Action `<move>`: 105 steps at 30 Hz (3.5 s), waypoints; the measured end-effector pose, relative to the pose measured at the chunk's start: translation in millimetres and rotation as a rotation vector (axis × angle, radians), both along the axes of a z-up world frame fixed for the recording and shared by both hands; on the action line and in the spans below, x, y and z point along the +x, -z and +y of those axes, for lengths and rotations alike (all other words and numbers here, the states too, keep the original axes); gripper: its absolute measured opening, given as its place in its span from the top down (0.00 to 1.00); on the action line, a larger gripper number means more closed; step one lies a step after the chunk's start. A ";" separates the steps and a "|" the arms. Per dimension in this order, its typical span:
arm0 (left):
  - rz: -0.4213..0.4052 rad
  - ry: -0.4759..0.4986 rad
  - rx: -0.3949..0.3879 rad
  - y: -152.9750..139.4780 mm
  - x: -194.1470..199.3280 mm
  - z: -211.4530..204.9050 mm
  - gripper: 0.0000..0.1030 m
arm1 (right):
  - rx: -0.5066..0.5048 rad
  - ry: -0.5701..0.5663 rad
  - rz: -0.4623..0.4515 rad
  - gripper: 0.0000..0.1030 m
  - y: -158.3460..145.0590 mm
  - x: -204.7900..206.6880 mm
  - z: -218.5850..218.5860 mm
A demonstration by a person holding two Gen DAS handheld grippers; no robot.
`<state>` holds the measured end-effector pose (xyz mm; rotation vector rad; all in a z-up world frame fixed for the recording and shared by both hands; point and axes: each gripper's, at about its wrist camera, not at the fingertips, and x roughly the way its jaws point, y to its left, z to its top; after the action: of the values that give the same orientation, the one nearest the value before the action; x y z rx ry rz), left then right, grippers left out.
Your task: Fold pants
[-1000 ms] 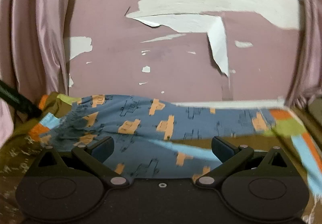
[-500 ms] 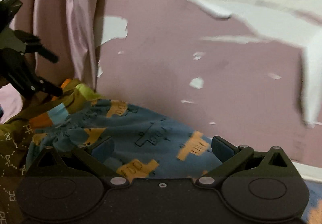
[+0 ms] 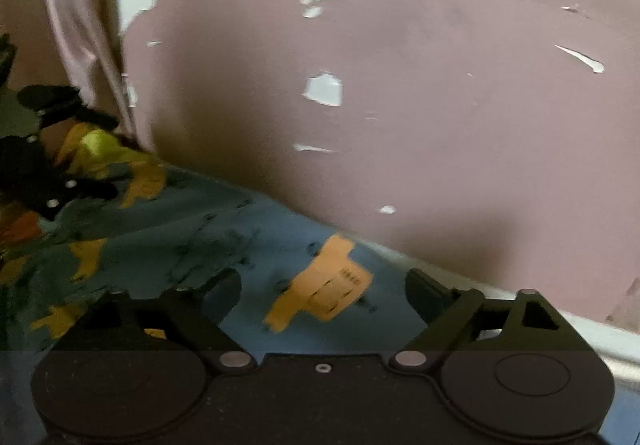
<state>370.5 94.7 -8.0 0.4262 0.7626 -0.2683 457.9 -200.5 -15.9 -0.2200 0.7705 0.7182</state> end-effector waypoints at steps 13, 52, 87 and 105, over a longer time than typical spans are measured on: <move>0.117 0.035 -0.136 9.3 31.7 9.2 0.43 | 0.045 -0.084 0.111 0.32 21.6 57.2 2.4; -0.089 0.007 -0.246 -59.0 -69.2 34.6 0.99 | 0.114 -0.134 -0.276 1.00 -67.9 -81.7 -23.6; -0.034 0.184 0.059 -1.0 -236.4 2.1 0.99 | 0.125 0.005 -0.251 1.00 15.0 -288.4 -35.0; 0.035 0.214 0.109 4.6 -240.0 -0.9 0.99 | 0.064 -0.096 -0.221 1.00 25.6 -305.5 -39.0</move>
<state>130.5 93.8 -12.6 0.6091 0.7692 -0.4371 152.4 -239.5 -41.5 -0.2744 0.5284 0.7941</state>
